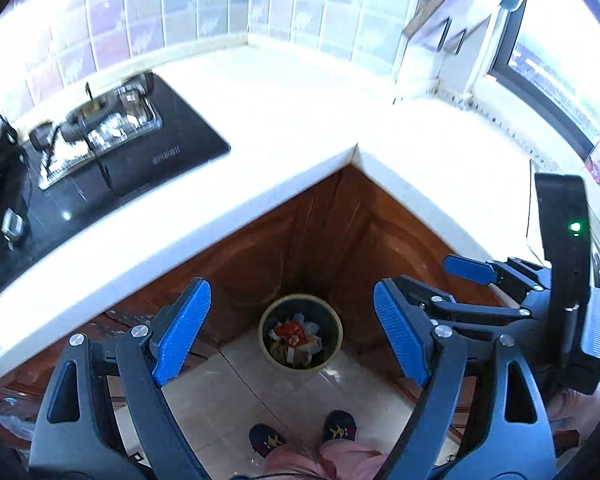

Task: Collect trash

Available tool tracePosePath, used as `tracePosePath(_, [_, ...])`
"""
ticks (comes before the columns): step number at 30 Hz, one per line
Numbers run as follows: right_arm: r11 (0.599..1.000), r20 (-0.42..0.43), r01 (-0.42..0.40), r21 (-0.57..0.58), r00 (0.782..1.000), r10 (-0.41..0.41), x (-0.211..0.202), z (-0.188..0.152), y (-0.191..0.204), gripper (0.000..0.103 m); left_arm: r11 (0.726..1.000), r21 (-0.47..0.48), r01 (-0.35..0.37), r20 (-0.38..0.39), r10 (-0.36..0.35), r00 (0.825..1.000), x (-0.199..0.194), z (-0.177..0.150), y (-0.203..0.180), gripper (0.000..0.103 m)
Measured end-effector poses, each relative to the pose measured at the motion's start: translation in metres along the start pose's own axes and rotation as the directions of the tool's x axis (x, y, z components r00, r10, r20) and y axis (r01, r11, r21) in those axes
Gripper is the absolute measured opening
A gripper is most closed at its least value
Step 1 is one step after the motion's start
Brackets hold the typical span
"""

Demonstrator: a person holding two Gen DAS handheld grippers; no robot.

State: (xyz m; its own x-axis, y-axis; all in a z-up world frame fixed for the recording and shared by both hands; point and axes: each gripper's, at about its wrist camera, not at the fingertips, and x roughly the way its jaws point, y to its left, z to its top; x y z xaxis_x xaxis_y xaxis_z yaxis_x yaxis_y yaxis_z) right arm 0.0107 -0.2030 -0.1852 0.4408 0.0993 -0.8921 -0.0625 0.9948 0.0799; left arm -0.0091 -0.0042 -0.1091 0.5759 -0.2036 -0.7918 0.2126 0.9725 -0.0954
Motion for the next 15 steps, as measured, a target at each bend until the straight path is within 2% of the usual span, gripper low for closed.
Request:
tracePosePath(7, [1.000, 0.070, 0.013, -0.028, 0.998, -0.011, -0.079, 0.025, 0.009, 0.063, 0.999, 0.019, -0.049, 0.051, 0.048, 0.998, -0.059, 0.026, -0.013, 0.082])
tracePosePath(15, [0.999, 0.173, 0.034, -0.037, 0.985, -0.027, -0.160, 0.050, 0.010, 0.063, 0.995, -0.032, -0.096, 0.124, 0.100, 0.987, -0.123, 0.062, -0.014, 0.082])
